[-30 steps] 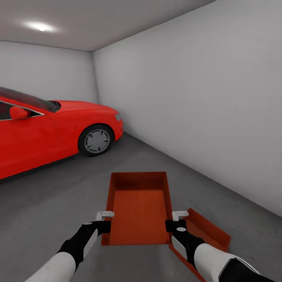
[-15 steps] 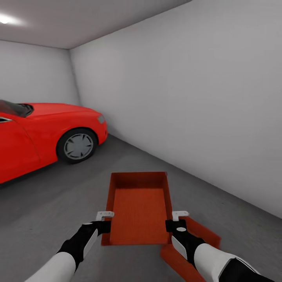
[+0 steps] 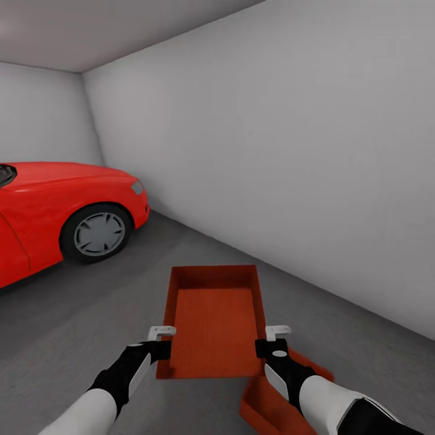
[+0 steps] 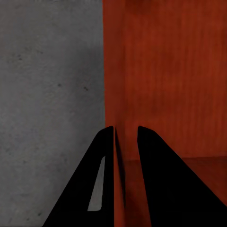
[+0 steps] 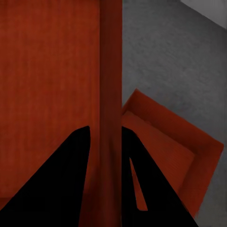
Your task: Move the two storage containers from the living room to the garage. In the garage, place one container on the floor and stack the other container on top of it (either order is fine).
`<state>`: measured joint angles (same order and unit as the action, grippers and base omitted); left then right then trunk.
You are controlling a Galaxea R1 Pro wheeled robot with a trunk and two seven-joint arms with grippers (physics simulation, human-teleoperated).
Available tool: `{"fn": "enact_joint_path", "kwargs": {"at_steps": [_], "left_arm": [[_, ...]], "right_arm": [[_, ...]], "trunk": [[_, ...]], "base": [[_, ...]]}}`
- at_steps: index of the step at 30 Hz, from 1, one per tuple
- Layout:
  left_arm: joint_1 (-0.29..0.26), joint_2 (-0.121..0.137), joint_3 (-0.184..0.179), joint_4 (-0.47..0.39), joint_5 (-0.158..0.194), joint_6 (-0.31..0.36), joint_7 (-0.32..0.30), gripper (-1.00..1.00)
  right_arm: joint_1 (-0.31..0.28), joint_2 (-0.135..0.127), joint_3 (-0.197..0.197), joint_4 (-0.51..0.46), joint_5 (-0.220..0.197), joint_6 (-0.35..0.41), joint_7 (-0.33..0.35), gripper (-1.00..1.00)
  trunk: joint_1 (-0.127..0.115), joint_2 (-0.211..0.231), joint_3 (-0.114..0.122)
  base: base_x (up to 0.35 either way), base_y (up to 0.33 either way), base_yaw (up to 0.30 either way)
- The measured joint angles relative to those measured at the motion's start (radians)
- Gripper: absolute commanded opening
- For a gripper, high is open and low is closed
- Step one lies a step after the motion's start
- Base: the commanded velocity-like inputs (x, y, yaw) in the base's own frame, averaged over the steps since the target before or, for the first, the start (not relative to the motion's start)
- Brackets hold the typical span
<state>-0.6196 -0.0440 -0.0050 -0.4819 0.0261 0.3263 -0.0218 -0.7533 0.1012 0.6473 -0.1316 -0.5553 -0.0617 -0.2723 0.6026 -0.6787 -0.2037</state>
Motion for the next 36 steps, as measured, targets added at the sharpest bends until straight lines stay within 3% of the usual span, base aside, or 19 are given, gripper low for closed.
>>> {"fn": "enact_joint_path", "kwargs": {"at_steps": [9,36], "left_arm": [[0.0,0.0,0.001,0.0,-0.002,0.0,-0.001,-1.0],[0.0,0.0,0.0,0.0,-0.001,0.0,0.0,-1.0]], "right_arm": [[0.0,0.0,0.0,0.0,0.0,0.0,0.0,-1.0],[0.0,0.0,-0.001,0.0,0.0,0.0,0.0,-1.0]], "trunk": [[0.0,0.0,0.0],[0.0,0.0,0.0]], "base": [[0.265,0.0,-0.05],[0.236,0.0,-0.216]]}}
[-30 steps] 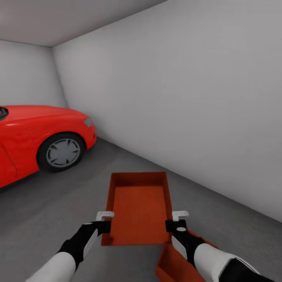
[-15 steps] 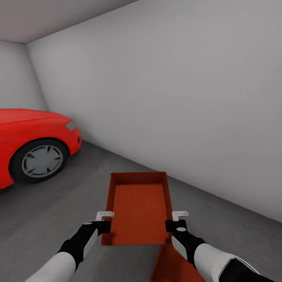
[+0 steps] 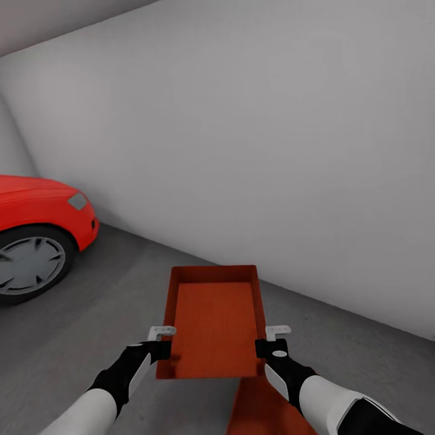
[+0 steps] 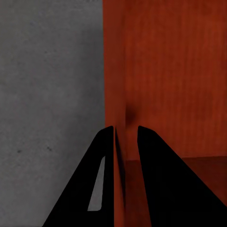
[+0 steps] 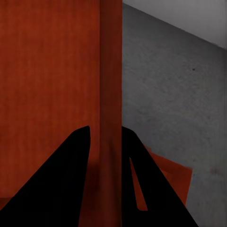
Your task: Move the two storage containers from the living room to the garage. In the garage, place one container on the floor and stack the other container on top of it (either order is fine).
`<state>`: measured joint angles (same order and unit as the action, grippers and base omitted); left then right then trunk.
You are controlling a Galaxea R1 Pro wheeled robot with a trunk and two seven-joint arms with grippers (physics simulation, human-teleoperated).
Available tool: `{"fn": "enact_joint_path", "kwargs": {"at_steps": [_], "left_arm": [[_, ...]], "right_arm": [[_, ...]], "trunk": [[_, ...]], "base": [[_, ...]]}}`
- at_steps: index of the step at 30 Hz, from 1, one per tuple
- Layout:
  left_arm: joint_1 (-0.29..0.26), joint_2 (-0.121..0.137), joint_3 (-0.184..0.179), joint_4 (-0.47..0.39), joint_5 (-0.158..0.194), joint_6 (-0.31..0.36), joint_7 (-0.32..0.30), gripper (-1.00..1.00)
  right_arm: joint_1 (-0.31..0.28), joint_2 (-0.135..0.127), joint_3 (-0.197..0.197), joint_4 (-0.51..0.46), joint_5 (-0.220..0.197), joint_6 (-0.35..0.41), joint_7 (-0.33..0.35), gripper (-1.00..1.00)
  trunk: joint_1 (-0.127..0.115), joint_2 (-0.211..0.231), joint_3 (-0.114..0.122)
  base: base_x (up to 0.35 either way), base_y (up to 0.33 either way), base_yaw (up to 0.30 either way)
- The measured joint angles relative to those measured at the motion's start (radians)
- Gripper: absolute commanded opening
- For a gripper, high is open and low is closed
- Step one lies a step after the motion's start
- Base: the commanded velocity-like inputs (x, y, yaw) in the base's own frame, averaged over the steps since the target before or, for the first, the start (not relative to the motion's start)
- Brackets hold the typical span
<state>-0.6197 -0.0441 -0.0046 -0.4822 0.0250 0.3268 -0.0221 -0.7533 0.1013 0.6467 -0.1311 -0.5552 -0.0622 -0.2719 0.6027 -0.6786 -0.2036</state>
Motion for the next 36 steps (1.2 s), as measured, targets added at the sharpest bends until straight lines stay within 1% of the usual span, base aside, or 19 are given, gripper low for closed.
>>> {"fn": "enact_joint_path", "kwargs": {"at_steps": [17,36], "left_arm": [[0.0,0.0,0.0,-0.001,0.0,0.0,0.0,-1.0],[0.0,0.0,-0.001,-0.001,-0.001,0.001,0.0,-1.0]], "right_arm": [[0.0,0.0,0.0,0.0,0.0,-0.001,0.0,-1.0],[0.0,0.001,-0.002,0.003,0.0,-0.003,0.001,-1.0]], "trunk": [[0.0,0.0,0.0],[0.0,0.0,0.0]], "base": [[0.015,0.0,-0.012],[0.0,0.0,-0.22]]}}
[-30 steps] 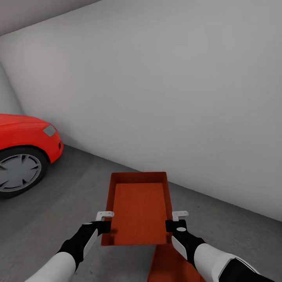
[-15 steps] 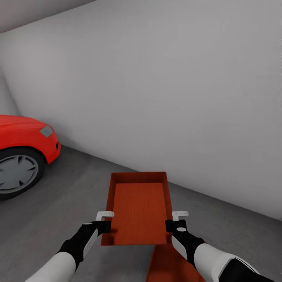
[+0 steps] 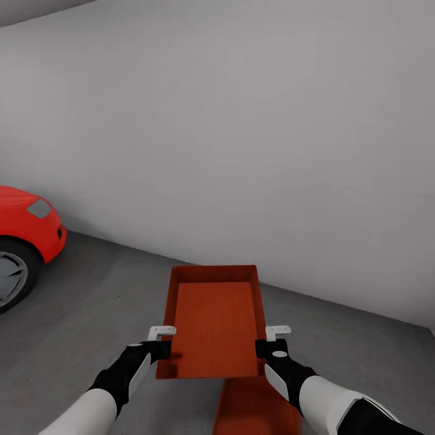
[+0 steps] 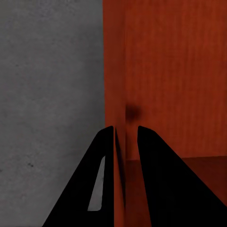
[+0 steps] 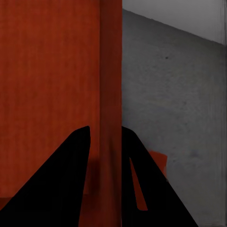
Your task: Move the two storage containers from the living room to the garage. In the garage, place one container on the floor and stack the other container on top of it (either order is fine).
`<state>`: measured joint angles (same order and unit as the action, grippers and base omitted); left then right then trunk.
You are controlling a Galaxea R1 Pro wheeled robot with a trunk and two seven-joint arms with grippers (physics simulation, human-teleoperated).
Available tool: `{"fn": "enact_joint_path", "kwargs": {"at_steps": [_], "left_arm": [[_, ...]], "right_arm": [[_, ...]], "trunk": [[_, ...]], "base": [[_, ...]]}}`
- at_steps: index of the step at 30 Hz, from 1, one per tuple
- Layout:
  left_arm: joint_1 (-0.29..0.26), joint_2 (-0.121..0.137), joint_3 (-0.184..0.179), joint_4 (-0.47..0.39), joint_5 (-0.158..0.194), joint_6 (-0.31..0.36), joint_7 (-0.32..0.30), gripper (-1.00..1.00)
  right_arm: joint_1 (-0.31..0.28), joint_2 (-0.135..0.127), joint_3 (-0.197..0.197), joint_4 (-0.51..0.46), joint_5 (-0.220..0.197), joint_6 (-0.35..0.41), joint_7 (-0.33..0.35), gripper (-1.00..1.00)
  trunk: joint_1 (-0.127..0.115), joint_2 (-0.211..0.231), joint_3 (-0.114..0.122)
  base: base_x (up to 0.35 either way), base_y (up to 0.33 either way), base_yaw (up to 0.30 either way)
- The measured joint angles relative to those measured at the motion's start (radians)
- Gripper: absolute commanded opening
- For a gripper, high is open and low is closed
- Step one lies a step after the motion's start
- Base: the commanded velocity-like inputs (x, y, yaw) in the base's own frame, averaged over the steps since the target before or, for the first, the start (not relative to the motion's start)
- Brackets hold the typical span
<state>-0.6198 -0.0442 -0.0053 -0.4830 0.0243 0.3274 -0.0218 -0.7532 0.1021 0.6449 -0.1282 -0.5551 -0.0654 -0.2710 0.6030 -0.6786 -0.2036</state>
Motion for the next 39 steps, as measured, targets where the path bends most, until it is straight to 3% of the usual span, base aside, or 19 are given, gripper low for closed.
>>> {"fn": "enact_joint_path", "kwargs": {"at_steps": [39], "left_arm": [[0.0,0.0,0.0,0.0,0.0,0.001,0.0,-1.0]], "right_arm": [[0.0,0.0,0.0,0.0,0.0,0.001,0.0,-1.0]], "trunk": [[0.0,0.0,0.0]], "base": [[0.0,0.0,-0.214]]}}
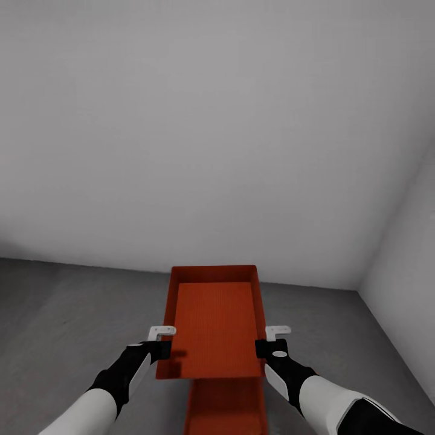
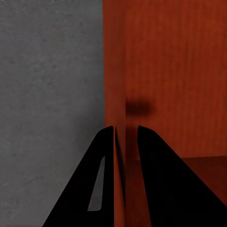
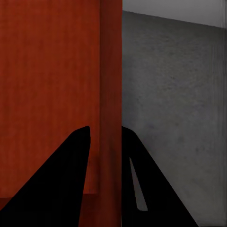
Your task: Move the two storage containers from the living room to the garage. In the garage, place one container on the floor and stack the other container on top of it (either order is fine).
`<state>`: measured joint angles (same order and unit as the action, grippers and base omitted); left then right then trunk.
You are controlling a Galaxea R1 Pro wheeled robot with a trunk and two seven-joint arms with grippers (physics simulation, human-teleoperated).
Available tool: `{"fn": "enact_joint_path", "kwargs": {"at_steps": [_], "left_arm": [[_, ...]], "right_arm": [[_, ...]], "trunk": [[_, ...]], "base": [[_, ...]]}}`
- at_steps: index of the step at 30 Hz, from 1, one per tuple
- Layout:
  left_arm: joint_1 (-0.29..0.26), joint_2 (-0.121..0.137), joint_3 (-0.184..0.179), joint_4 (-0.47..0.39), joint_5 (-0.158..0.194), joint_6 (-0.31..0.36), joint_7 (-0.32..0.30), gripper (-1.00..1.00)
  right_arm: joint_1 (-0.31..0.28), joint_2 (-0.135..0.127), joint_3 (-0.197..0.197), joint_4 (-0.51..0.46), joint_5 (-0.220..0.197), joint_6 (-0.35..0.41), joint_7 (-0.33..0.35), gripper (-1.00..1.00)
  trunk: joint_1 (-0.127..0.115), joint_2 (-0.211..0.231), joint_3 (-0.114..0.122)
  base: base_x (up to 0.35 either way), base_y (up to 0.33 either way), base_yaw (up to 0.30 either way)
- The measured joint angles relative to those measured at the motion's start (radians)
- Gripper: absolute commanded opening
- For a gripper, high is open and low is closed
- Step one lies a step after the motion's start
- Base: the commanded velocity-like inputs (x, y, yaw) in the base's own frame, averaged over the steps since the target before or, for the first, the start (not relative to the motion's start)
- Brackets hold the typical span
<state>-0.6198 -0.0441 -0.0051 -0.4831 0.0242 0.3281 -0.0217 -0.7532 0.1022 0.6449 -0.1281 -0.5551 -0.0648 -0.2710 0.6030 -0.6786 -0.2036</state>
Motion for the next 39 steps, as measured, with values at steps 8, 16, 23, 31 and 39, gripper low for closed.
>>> {"fn": "enact_joint_path", "kwargs": {"at_steps": [8,16,23,31,39], "left_arm": [[0.0,0.0,0.0,0.0,0.0,0.0,0.0,-1.0],[0.0,0.0,0.0,0.0,0.0,0.0,0.0,-1.0],[0.0,0.0,0.0,0.0,0.001,0.0,0.0,-1.0],[0.0,-0.001,0.001,0.0,-0.001,0.0,0.001,-1.0],[0.0,-0.001,-0.001,0.0,0.002,0.001,0.003,-1.0]], "right_arm": [[0.0,0.0,0.0,0.0,0.0,0.0,0.0,-1.0],[0.0,0.0,0.0,0.0,0.0,0.0,0.0,-1.0],[0.0,0.0,0.0,0.0,0.0,0.0,0.0,-1.0],[0.0,-0.001,0.001,0.0,-0.001,-0.001,0.002,-1.0],[0.0,-0.001,0.0,0.0,0.0,0.0,0.002,-1.0]], "trunk": [[0.0,0.0,0.0],[0.0,0.0,0.0],[0.0,0.0,0.0],[0.0,0.0,0.0],[0.0,0.0,0.0]], "base": [[0.0,0.0,-0.113],[0.0,0.0,-0.006],[0.0,0.0,0.0],[0.0,0.0,0.0],[0.137,-0.061,0.0]]}}
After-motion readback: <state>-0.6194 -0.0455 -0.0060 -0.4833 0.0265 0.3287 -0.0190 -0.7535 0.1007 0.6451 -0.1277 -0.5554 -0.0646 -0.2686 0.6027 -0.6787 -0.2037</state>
